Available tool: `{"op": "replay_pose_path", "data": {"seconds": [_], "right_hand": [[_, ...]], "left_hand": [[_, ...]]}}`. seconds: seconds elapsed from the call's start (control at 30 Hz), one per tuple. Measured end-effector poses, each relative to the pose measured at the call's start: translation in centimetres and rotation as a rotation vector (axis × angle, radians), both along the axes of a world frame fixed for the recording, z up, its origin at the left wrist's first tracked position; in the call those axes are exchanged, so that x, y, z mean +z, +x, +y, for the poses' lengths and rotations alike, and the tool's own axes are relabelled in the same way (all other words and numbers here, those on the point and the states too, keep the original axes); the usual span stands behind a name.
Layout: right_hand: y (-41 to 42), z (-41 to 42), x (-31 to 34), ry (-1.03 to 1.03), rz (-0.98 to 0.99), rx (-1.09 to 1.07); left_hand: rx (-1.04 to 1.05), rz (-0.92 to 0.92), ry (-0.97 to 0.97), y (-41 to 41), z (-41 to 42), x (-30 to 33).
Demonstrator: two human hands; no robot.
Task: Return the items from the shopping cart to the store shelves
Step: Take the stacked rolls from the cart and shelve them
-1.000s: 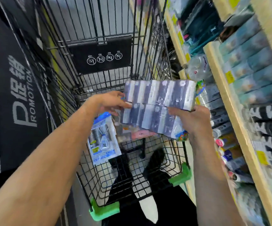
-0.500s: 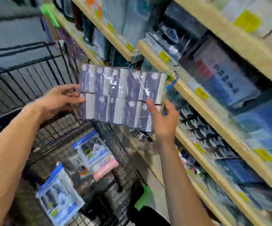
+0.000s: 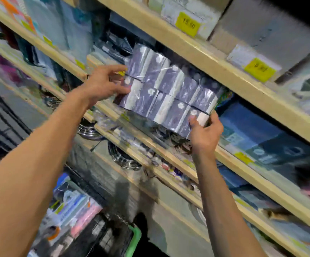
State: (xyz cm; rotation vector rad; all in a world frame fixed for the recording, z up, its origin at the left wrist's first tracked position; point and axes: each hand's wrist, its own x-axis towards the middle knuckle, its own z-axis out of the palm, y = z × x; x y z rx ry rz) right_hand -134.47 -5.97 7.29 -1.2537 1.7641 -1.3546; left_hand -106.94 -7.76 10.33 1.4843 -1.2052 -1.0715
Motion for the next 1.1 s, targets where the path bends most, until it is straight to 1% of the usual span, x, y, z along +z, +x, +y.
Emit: {"op": "replay_pose_path", "data": {"seconds": [0.13, 0.23, 0.33, 0.4, 0.53, 0.57, 0.67, 0.73, 0.83, 0.9, 1.0, 1.03, 1.1], "right_hand": [[-1.1, -1.4, 1.4, 0.026, 0.056, -0.135], [-1.0, -2.5, 1.9, -0.047, 0.106, -0.231], [-0.9, -3.4, 2.6, -0.118, 0.104, -0.257], [-1.1, -4.1, 3.2, -0.128, 0.098, -0.284], [-1.1, -5.1, 3.2, -0.058, 0.206, -0.286], [-1.0, -5.1, 2.8, -0.025, 0.236, -0.269], [-0.7, -4.2, 0.7, 0.030, 0.371, -0.186], [-0.4, -3.5, -0.9, -0.036, 0.445, -0.138], [-0.3, -3.1, -1.7, -0.119, 0.518, -0.128], [-0.2, -3.0, -1.7, -0.158, 0.537, -0.136], [0.5, -1.6, -1.5, -0.155, 0.475, -0.139], [0.9, -0.7, -1.7, -0.144, 0.433, -0.114], [2.2, 1.2, -2.5, -0.206, 0.388, -0.022]], "left_hand": [[-0.018, -0.068, -0.062, -3.0, -3.0, 0.9], [0.039, -0.078, -0.142, -4.8, -5.2, 1.3], [0.062, -0.065, -0.163, -4.7, -6.8, 1.5], [0.050, -0.098, -0.176, -4.3, -7.8, 1.6], [0.122, -0.130, -0.176, -4.5, -9.4, 1.2], [0.143, -0.164, -0.159, -4.6, -9.7, 0.9], [0.212, -0.352, -0.131, -5.6, -10.1, -0.5], [0.234, -0.474, -0.126, -6.6, -10.0, -0.7], [0.218, -0.671, -0.108, -8.1, -9.8, -1.0], [0.234, -0.731, -0.119, -8.8, -9.4, -1.2], [0.269, -0.690, -0.198, -8.9, -8.5, -2.6], [0.277, -0.636, -0.252, -8.6, -8.0, -3.3], [0.272, -0.514, -0.389, -8.0, -6.8, -4.5]]}}
